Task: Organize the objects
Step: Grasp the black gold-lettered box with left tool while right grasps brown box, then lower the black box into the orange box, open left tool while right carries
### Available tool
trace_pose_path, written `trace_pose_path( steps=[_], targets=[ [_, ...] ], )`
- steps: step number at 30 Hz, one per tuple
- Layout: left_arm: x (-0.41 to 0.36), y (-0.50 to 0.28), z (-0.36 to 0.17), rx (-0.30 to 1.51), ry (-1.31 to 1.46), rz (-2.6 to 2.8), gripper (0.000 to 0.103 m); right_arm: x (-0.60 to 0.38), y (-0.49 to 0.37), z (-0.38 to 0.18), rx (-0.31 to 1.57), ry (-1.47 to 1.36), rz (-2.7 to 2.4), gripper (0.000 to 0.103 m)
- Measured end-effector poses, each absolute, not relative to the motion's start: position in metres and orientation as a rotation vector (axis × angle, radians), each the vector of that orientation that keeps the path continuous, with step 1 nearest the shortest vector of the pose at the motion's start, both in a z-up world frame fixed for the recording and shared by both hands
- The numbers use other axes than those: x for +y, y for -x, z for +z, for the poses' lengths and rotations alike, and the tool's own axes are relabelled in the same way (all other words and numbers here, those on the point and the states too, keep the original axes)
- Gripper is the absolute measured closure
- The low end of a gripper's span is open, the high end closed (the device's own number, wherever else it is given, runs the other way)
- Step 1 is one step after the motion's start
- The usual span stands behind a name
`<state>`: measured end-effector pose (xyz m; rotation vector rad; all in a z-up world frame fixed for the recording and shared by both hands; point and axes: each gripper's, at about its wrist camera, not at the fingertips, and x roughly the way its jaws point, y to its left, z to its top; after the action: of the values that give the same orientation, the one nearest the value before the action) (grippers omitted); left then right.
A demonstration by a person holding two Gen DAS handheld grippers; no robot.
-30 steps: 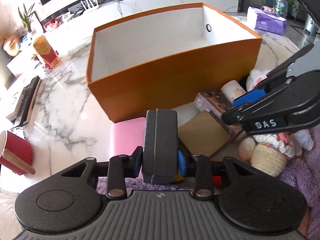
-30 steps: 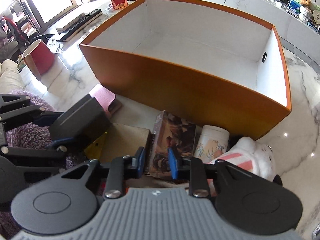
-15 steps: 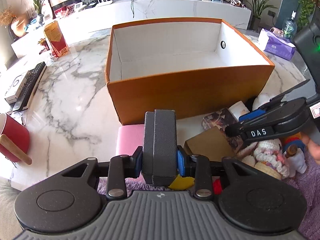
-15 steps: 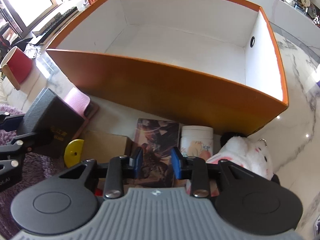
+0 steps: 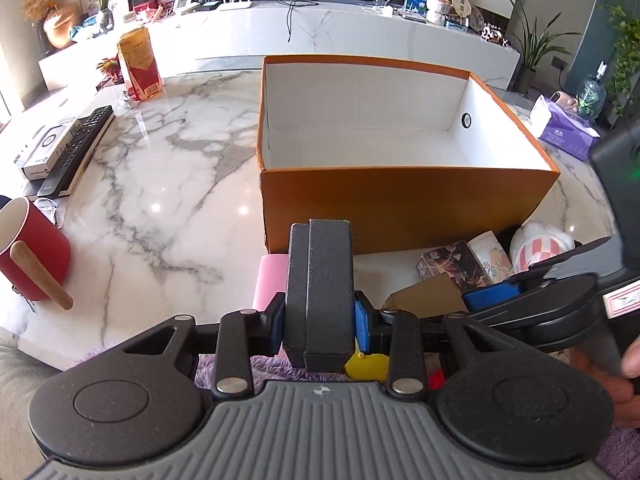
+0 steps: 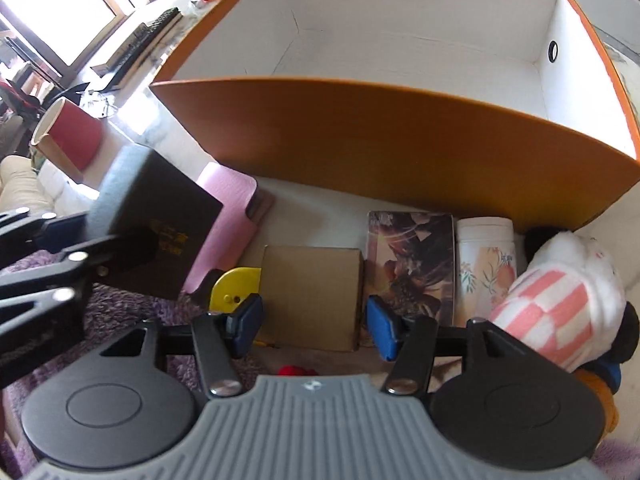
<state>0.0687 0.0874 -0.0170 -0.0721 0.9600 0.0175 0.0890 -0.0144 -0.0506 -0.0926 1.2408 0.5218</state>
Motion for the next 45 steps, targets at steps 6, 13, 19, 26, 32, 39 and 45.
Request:
trace_pose_path(
  steps=[6,13,19,26,32,39,45],
  targets=[
    [0.094,-0.062,-0.012,0.935,0.096,0.011,0.064,-0.003,-0.092,-0.055,1.25,0.098,0.495,0.039],
    [0.099,-0.054,-0.007,0.916,0.105,0.006,0.064,0.006,-0.086,-0.058,1.227,0.138,0.455,0.041],
    [0.099,-0.055,0.009,0.882,0.111,-0.03,0.064,-0.006,-0.077,-0.021,1.149,0.133,0.49,0.041],
    [0.102,-0.078,0.048,0.802,0.137,-0.11,0.064,-0.024,-0.086,0.043,1.023,0.101,0.528,0.041],
    [0.12,-0.126,0.06,0.767,0.214,-0.108,0.064,-0.029,-0.123,0.081,0.917,0.091,0.487,0.041],
    [0.136,-0.199,0.007,0.876,0.421,-0.105,0.064,-0.032,-0.186,0.062,0.966,0.012,0.412,0.041],
    [0.128,-0.225,-0.045,1.0,0.47,-0.088,0.064,-0.039,-0.214,0.022,1.047,-0.032,0.37,0.041]
  ],
)
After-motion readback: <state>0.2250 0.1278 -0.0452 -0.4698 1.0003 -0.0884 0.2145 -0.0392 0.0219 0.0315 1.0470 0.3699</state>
